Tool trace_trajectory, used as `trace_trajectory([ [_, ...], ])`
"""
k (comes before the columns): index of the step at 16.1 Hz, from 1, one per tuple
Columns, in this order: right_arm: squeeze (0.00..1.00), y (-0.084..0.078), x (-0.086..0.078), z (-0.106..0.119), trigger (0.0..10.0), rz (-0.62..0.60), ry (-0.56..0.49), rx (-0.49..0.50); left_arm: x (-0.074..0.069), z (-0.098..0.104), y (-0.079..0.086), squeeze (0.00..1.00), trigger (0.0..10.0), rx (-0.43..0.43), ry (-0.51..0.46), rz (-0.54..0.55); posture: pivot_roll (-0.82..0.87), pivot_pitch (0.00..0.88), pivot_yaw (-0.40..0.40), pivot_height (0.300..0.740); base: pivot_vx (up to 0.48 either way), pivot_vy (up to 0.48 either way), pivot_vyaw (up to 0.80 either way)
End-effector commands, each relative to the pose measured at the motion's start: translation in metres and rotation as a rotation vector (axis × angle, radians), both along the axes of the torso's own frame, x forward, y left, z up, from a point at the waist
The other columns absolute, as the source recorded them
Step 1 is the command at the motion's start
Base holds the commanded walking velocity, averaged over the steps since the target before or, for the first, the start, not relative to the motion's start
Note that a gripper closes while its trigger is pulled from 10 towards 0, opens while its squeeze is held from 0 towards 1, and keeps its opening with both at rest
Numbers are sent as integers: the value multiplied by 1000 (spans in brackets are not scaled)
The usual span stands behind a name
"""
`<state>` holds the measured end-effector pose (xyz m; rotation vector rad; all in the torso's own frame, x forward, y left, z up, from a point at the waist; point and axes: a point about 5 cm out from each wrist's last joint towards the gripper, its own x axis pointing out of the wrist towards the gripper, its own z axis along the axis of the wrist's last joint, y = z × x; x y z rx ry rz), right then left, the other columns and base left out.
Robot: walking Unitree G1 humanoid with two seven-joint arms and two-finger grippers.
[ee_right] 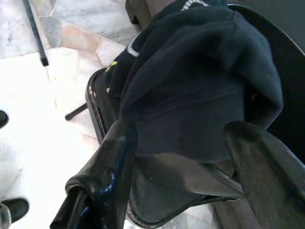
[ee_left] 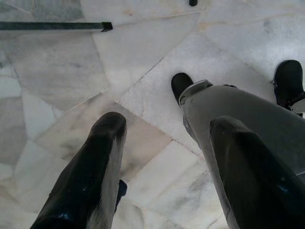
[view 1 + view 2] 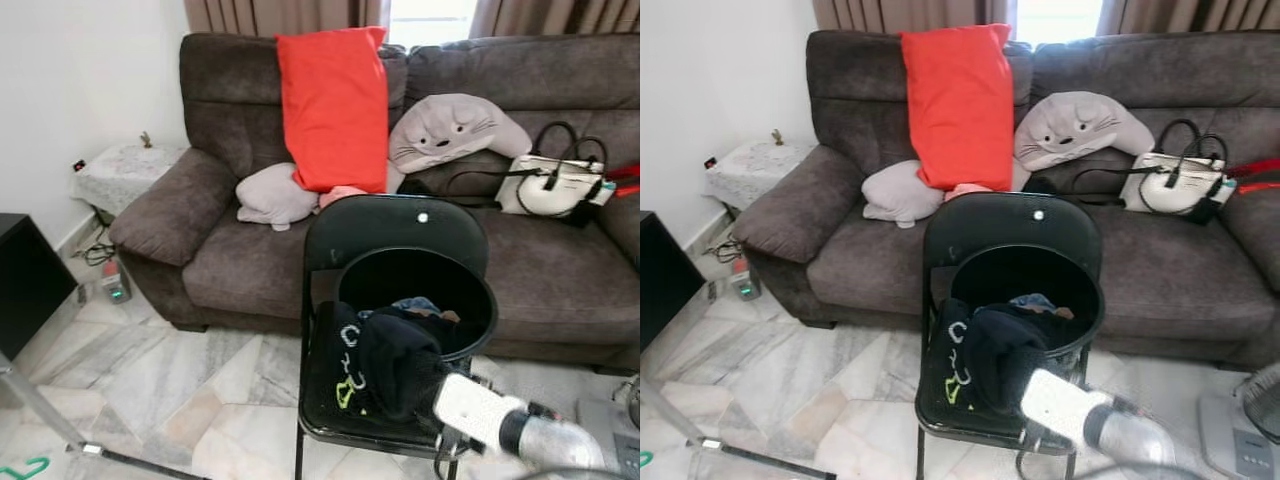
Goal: Hang hanger
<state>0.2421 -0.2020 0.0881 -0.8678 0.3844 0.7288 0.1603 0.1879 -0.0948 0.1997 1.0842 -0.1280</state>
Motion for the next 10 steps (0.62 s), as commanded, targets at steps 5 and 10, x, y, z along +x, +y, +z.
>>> trace_trajectory([
  [5, 0, -34, 6, 12, 10000, 63, -221, -419, -3, -1, 4, 0, 10000, 19, 15, -15, -150, 0, 89, 740, 0, 0, 0],
  [10, 0, -49, 10, 10, 10000, 157, -408, -619, -3, -1, 5, 0, 10000, 18, 14, -20, -159, 0, 91, 740, 0, 0, 0],
])
